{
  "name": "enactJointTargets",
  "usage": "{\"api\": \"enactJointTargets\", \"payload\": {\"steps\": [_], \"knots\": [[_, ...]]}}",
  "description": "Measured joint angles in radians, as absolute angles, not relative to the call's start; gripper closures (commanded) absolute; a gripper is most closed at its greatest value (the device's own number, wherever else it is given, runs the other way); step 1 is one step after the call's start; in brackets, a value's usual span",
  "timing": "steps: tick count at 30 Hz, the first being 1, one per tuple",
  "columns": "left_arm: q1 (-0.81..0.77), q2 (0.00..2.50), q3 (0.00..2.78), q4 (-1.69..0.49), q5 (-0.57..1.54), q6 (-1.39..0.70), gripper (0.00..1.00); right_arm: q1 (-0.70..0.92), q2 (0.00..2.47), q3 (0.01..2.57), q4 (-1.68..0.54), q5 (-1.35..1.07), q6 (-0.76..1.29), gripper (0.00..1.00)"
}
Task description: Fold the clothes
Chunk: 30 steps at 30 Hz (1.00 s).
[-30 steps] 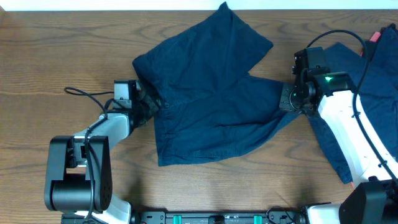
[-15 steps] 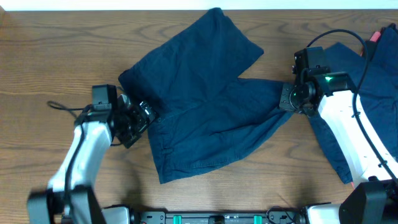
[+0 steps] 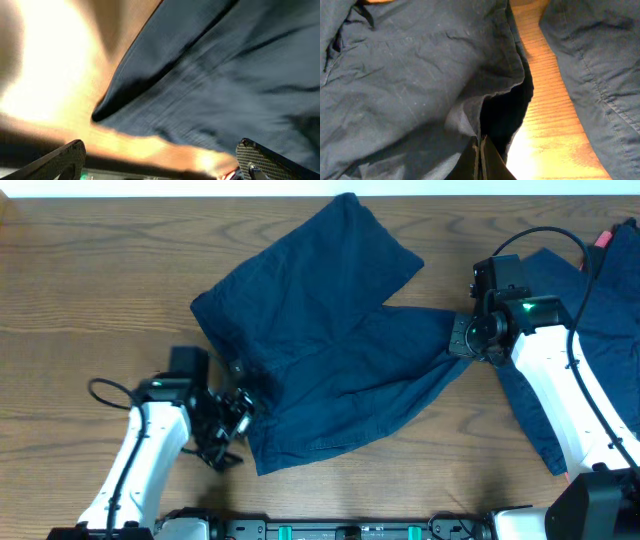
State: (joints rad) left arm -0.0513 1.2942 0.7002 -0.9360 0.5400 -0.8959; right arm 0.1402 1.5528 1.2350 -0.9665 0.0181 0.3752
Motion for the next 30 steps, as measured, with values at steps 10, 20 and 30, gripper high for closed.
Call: {"api": "enactJointTargets", "payload": {"steps": [10, 20, 30], "knots": [[-0.275, 1.294, 0.682, -0.864, 0.477, -1.159, 0.02, 0.140, 1.553, 1.235, -0.966, 0.018, 0.375, 0.99], [-0.309, 1.294, 0.557, -0.762, 0.431, -1.351, 0.01, 0.140, 1.553, 1.235, -0.967, 0.018, 0.374, 0.99], [-0.310, 1.290, 0.482, -0.624, 0.382, -1.440, 0.45, 0.140, 1.553, 1.235, -0.967, 0.018, 0.374, 0.99]]}}
